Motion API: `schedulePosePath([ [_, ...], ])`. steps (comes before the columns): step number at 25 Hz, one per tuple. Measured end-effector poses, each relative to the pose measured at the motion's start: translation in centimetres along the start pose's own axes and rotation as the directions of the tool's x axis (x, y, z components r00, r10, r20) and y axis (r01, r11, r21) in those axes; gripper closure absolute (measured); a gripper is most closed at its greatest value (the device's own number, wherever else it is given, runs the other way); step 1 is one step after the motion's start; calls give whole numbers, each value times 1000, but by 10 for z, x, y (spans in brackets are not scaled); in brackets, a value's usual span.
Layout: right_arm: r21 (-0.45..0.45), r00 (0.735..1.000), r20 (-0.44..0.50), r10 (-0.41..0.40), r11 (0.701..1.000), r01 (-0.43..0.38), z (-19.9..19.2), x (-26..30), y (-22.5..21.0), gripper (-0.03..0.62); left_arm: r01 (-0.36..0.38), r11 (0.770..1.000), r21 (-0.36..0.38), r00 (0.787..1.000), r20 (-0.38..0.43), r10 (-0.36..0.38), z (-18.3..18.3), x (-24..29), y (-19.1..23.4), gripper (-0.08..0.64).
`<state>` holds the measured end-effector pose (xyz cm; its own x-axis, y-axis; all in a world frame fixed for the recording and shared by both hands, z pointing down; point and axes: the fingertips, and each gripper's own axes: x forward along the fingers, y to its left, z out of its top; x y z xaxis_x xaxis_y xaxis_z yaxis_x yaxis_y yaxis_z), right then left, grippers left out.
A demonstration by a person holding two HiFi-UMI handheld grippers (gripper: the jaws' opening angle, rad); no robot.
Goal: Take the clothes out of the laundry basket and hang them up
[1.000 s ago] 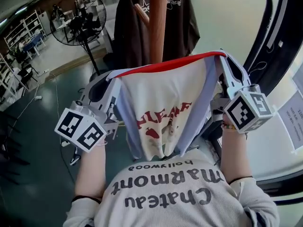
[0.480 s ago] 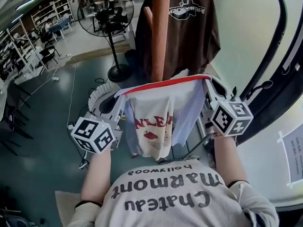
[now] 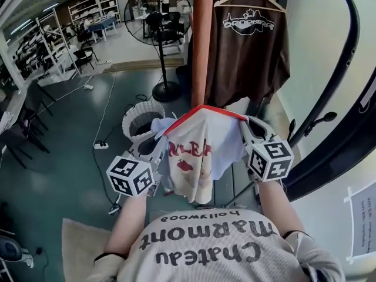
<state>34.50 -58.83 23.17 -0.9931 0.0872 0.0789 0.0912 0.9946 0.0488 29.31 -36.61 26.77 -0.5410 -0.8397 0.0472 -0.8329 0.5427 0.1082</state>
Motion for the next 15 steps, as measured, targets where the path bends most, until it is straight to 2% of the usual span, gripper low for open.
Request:
schedulePosePath([
  [8, 33, 982, -51, 180, 983, -178, -46, 9, 37, 551, -31, 999, -34, 1000, -1, 31, -29, -3, -29, 538],
  [12, 73, 964, -40, 263, 963, -260, -58, 11, 60, 551, -2, 999, -41, 1000, -29, 1, -43, 0, -58, 538],
  [15, 119, 956, -9, 294, 949, -291, -62, 11, 67, 551, 17, 999, -32, 999, -51, -18, -50, 6, -77, 538],
])
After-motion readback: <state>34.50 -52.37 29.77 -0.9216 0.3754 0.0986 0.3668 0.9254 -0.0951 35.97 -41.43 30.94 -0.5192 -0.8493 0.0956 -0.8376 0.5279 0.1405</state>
